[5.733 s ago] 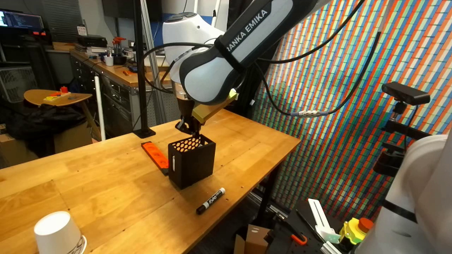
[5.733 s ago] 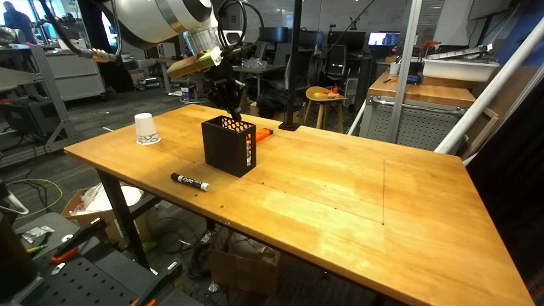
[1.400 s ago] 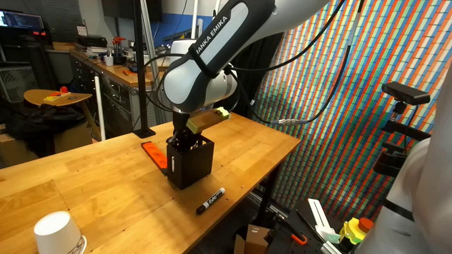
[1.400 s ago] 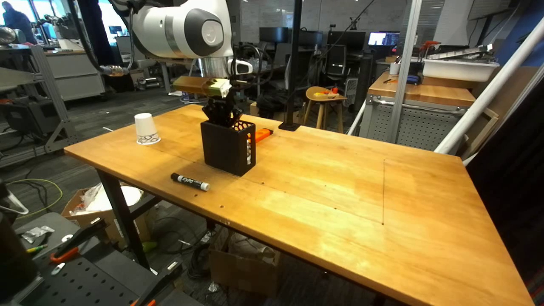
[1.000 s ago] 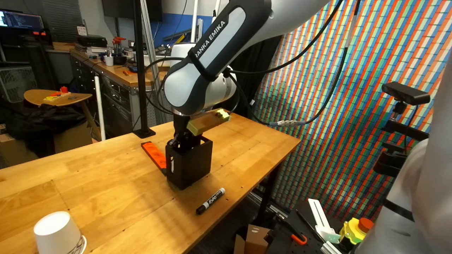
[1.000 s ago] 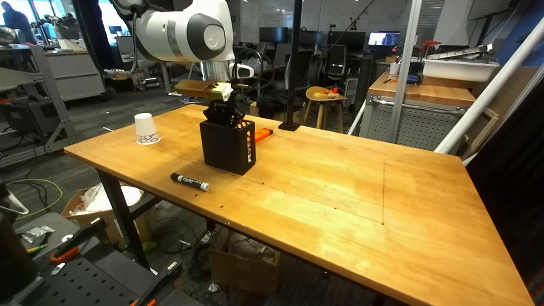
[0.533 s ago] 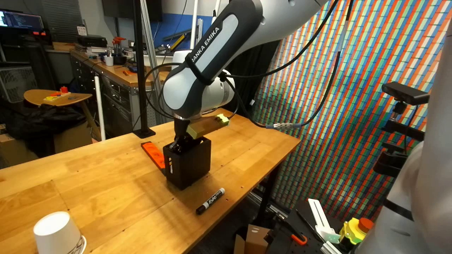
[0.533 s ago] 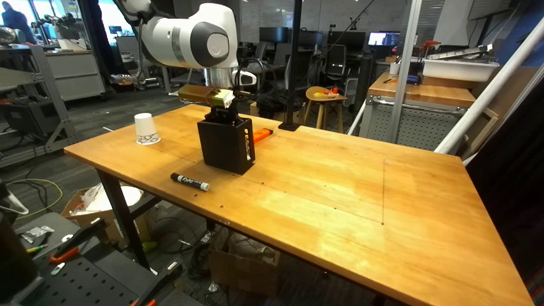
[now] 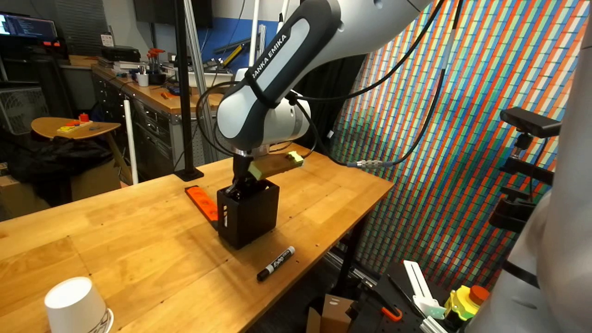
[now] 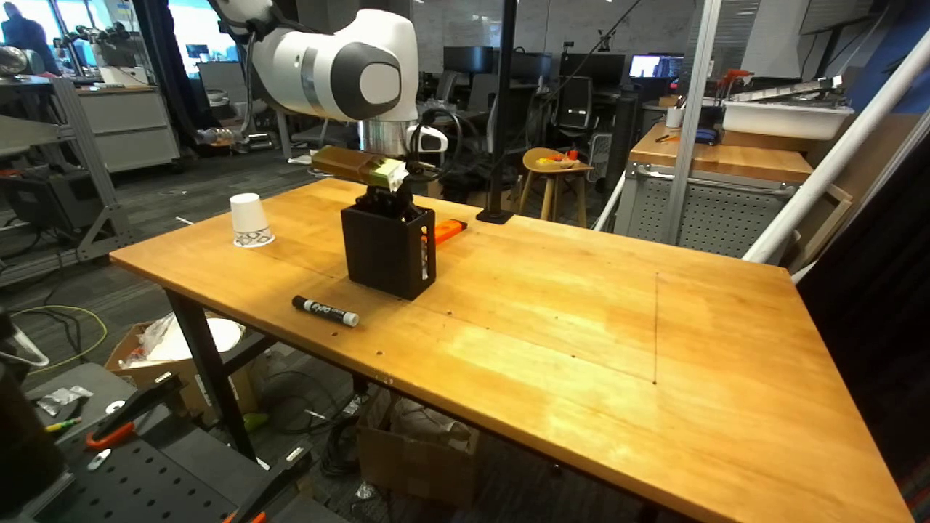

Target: Put the towel inside the box

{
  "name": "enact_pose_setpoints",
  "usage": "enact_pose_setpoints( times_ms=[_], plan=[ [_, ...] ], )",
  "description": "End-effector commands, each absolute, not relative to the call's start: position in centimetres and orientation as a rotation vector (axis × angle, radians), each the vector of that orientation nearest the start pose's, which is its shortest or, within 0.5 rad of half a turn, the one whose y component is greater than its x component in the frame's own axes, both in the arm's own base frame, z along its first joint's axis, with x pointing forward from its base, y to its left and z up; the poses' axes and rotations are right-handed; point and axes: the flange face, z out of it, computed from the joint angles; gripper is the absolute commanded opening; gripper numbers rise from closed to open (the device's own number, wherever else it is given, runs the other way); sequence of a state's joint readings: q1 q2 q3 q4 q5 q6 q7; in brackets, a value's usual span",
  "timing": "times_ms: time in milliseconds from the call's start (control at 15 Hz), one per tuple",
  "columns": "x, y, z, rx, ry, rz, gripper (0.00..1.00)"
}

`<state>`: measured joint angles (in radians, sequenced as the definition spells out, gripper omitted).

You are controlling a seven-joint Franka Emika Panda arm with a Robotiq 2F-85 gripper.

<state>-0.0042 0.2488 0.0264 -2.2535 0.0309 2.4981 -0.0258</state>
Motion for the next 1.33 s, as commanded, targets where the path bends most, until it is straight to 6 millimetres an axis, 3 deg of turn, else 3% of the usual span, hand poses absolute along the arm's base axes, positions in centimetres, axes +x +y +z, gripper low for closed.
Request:
enact_pose_setpoints(
  times_ms=[0,400,733,933,1267],
  plan=[
    [54.7,0.2,24.9,-3.108,-0.024,0.008,0.03],
    [55.0,-0.7,28.8,-3.118,-0.001,-0.094,0.03],
    [55.2,-3.0,32.9,-3.110,0.059,-0.206,0.03],
    [54.5,-4.3,35.5,-3.093,0.107,-0.276,0.03],
    [52.4,-4.9,39.1,-2.998,0.261,-0.401,0.05]
  ],
)
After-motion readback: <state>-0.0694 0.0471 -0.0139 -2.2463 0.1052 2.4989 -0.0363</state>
